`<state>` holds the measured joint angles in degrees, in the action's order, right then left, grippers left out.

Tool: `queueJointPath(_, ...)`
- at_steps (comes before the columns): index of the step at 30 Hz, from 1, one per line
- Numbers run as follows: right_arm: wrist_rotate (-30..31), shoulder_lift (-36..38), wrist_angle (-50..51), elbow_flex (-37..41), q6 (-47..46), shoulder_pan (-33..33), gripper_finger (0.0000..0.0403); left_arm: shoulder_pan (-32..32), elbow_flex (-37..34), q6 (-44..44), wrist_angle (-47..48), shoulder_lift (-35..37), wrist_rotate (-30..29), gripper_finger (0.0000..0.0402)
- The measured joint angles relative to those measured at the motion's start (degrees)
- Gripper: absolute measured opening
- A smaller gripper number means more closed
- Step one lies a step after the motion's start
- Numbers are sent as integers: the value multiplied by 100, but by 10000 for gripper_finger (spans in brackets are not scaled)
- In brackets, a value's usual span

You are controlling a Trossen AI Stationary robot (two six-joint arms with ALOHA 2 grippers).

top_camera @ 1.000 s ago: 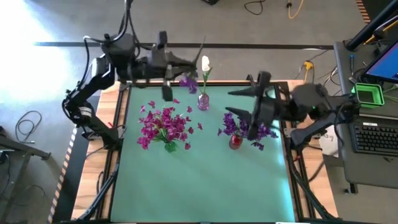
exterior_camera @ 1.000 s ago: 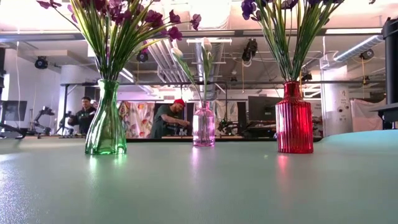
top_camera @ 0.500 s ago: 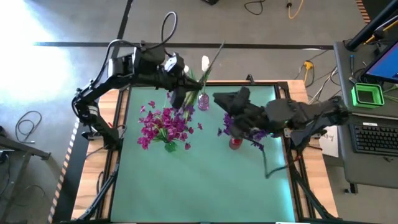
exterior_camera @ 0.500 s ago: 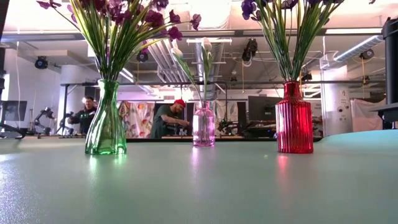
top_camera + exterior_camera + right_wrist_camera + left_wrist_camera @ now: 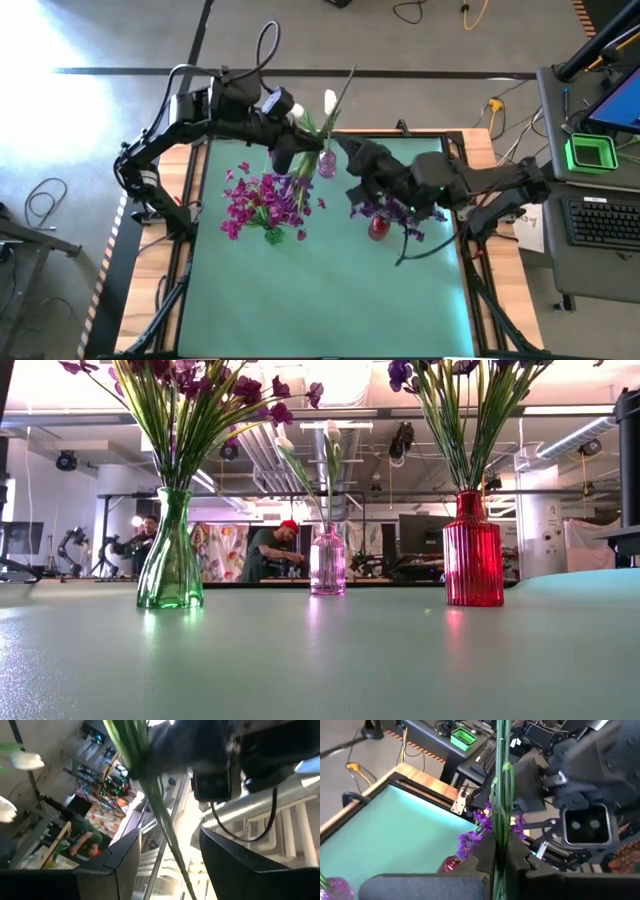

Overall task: Sort flowers into vase by color
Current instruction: Put the violet flowers into the red flower vase

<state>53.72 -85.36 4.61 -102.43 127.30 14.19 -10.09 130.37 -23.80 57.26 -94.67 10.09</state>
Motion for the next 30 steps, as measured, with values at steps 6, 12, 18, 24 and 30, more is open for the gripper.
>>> queueJointPath(6, -216, 2, -116, -7, 108, -369, 194, 238, 0, -226, 66, -86, 59, 0)
queueJointPath(12, -420, -55, -123, -7, 175, -476, 191, 385, 0, -243, -125, -198, 69, 0)
queueJointPath(18, -254, -156, -116, -1, 193, -474, 117, 390, 0, -243, -177, -197, 67, 0)
queueJointPath(24, -119, -214, -120, -1, 234, -474, 18, 390, 0, -36, -183, -173, 36, 9)
queueJointPath(30, -119, -209, -103, 6, 236, -474, 10, 390, 0, 341, -240, -160, 43, 65)
